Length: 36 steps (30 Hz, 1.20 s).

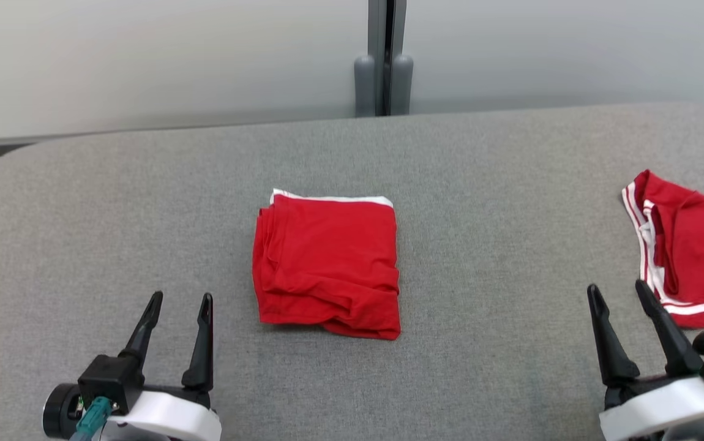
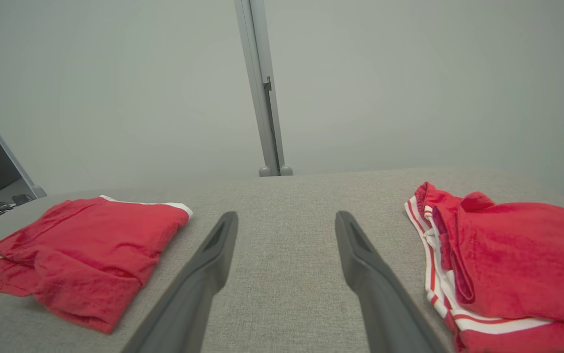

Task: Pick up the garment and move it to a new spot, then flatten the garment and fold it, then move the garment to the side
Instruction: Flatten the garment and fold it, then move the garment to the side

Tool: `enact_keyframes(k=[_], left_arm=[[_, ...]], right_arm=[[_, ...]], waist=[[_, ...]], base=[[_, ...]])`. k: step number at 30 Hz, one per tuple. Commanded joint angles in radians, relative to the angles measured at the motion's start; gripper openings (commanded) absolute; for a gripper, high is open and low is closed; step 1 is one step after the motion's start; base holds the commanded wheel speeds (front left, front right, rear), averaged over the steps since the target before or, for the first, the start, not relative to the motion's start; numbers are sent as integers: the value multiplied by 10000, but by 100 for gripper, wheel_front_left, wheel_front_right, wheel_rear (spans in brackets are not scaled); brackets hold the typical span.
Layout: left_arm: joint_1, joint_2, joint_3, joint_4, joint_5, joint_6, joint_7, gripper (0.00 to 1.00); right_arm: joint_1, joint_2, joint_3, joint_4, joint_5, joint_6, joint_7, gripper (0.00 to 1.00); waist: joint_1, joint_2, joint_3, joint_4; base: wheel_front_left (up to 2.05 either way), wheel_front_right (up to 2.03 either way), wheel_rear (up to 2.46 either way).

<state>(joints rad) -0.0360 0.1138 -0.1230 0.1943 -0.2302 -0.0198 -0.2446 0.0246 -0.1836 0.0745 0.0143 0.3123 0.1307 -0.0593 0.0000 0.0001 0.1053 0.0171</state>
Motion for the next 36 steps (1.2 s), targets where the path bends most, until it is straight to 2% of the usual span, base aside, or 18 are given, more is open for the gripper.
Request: enact_keyframes(k=[1, 13, 36], left_arm=[[208, 63, 27, -98, -41, 71, 48, 100], [1097, 215, -28, -414, -101, 302, 379, 100], [872, 314, -145, -342, -265, 469, 409, 100]], right_arm=[[275, 18, -62, -148, -52, -1, 125, 100], [1341, 147, -309, -852, -361, -1, 829, 100], [1423, 353, -560, -1127, -554, -1, 1180, 100]], waist=[[0, -1, -369, 36], [0, -1, -1176, 216], [0, -1, -1169, 323]], base=[[0, 0, 0], [0, 0, 0], [0, 0, 0]])
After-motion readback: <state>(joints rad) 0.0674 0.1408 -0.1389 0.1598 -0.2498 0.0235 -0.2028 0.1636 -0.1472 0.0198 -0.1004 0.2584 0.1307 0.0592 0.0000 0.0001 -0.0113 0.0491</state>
